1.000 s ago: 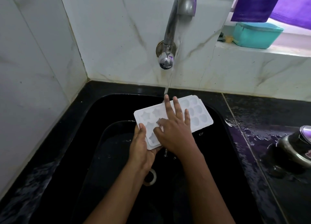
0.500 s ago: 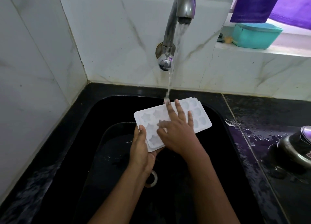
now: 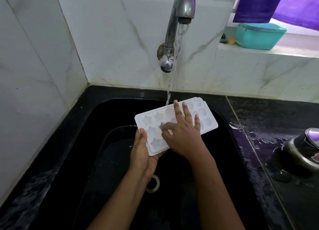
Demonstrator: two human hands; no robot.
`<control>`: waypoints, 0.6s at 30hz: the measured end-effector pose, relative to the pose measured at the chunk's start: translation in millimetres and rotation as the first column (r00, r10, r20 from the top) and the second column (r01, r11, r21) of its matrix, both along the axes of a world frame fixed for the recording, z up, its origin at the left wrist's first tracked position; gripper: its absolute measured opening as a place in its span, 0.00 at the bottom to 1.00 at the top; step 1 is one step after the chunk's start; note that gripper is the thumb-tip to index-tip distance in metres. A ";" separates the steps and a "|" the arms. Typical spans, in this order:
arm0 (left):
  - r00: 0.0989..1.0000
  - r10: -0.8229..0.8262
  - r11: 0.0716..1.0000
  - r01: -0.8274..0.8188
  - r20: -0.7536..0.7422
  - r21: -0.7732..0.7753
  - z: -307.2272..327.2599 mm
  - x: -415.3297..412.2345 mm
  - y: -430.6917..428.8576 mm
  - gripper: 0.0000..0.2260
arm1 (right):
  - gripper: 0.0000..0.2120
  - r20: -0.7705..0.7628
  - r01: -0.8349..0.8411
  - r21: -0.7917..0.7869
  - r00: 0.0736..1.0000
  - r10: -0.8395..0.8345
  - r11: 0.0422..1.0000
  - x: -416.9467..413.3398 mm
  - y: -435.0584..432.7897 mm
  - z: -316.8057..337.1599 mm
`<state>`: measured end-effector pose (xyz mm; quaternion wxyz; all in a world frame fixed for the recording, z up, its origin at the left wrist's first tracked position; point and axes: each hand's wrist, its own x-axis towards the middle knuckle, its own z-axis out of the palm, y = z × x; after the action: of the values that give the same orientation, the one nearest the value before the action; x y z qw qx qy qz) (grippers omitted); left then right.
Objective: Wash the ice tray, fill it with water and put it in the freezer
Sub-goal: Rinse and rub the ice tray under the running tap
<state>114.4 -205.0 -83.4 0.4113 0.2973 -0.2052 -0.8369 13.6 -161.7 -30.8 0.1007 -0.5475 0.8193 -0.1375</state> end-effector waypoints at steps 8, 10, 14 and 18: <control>1.000 -0.010 1.000 0.010 -0.003 0.026 -1.8 0.3 -0.5 0.15 | 0.15 0.040 -0.038 0.042 0.999 0.037 0.998 -2.7 0.0 1.8; 1.000 -0.026 0.999 0.026 -0.005 0.031 -1.7 -2.5 2.5 0.16 | 0.15 0.034 0.020 0.026 0.999 -0.021 0.999 -6.4 2.7 2.3; 1.000 -0.020 0.999 0.020 -0.003 0.033 -1.1 -2.9 2.1 0.17 | 0.14 -0.077 -0.013 0.000 0.997 0.013 1.000 10.3 -3.3 -1.9; 0.999 0.020 0.999 -0.019 -0.024 0.040 -2.3 3.3 -4.6 0.16 | 0.17 0.003 -0.088 0.050 0.996 0.088 0.995 3.7 -3.4 -0.3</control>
<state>117.7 -209.6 -85.7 0.4161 0.2971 -0.1802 -0.8403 17.3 -165.2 -31.1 0.1206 -0.5803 0.7975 -0.1127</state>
